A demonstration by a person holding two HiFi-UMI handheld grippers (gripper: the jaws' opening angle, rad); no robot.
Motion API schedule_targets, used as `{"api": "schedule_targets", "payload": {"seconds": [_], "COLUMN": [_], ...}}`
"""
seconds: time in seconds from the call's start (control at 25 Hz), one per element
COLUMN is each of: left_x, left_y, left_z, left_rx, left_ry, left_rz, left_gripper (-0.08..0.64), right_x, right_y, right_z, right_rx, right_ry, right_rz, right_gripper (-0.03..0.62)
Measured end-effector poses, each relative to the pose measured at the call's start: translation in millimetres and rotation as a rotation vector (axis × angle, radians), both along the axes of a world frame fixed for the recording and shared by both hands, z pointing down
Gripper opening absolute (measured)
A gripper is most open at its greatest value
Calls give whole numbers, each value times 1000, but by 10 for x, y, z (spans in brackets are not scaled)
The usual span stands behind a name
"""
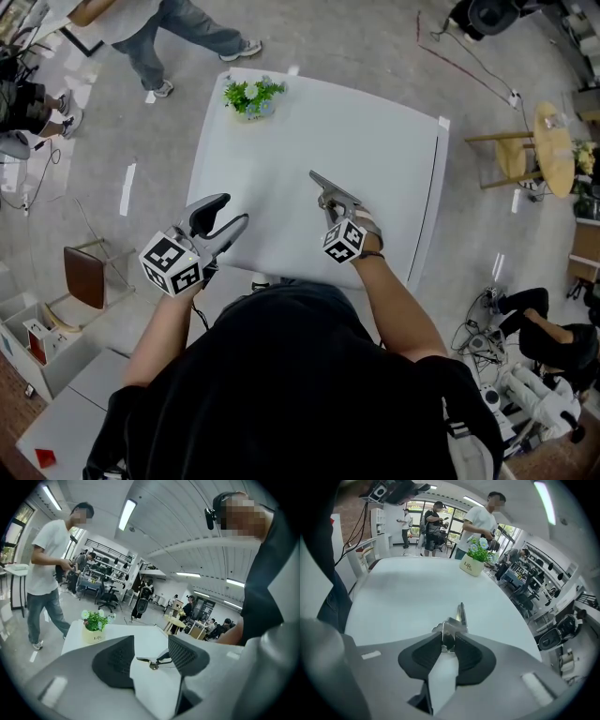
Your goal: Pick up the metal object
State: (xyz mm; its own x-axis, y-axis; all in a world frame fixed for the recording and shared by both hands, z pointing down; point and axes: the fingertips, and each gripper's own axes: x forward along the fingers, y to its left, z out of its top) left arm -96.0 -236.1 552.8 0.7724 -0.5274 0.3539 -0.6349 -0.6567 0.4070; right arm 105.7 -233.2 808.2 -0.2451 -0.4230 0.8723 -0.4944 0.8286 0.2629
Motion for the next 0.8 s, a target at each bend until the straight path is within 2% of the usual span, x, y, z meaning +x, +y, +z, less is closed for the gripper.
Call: {"api": "schedule_targets", "payload": {"seconds": [0.24,0.8], "left_x": [21,101], "left_y": [-27,-25], "left_z": [-37,-181], "left_rx": [10,33], "left_ry": [30,36], "left_rz": [13,25], "left_gripper": [222,222], "right_x": [32,110], "right_y": [-27,-83], "right_z": [-5,-93], "right_rx": [16,24], "right_ry": [16,32], "right_rz": [0,-25], "right_gripper": [92,66]}}
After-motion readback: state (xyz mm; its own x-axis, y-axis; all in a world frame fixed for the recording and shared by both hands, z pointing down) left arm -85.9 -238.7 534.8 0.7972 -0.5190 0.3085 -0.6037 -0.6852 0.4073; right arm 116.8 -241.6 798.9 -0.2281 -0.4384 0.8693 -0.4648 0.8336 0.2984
